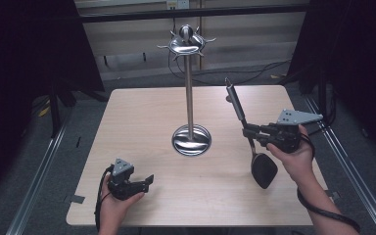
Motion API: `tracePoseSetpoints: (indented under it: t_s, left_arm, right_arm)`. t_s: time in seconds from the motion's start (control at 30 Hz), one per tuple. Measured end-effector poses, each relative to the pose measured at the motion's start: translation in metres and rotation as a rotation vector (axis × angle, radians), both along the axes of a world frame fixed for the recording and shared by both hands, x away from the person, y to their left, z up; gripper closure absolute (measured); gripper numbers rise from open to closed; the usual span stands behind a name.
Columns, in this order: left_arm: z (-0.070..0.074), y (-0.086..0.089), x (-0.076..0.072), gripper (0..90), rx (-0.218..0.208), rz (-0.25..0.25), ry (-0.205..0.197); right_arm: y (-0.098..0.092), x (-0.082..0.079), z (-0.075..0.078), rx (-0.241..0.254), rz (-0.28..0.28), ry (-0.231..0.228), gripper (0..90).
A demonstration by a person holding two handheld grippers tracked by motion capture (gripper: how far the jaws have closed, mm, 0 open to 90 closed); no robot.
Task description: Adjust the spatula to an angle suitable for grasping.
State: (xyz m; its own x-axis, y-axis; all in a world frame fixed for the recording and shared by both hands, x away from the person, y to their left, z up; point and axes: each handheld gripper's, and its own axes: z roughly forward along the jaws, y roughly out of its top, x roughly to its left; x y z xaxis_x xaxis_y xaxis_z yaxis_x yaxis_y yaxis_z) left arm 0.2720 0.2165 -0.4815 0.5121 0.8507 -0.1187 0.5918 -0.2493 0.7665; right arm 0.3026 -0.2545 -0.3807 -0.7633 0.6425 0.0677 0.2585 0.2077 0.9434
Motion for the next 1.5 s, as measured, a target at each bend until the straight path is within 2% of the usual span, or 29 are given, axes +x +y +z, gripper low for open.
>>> tracePoseSetpoints:
  t_s: [0.37,1.07,1.23,1.5]
  left_arm:
    - [0.001,0.000,0.001,17.9,-0.003,-0.003,-0.001]
    - [0.001,0.001,0.002,17.9,-0.016,0.001,0.002]
    - [0.000,0.001,0.002,17.9,-0.005,-0.002,0.005]
    - [0.001,0.002,0.002,17.9,-0.012,0.003,0.006]
  right_arm:
    - [0.018,0.000,0.016,0.041,-0.022,-0.072,76.3]
    - [0.047,0.006,0.042,0.070,0.002,-0.125,76.2]
    - [0.050,0.007,0.046,0.080,0.005,-0.131,76.2]
    - [0.057,0.011,0.047,0.087,0.001,-0.127,76.1]
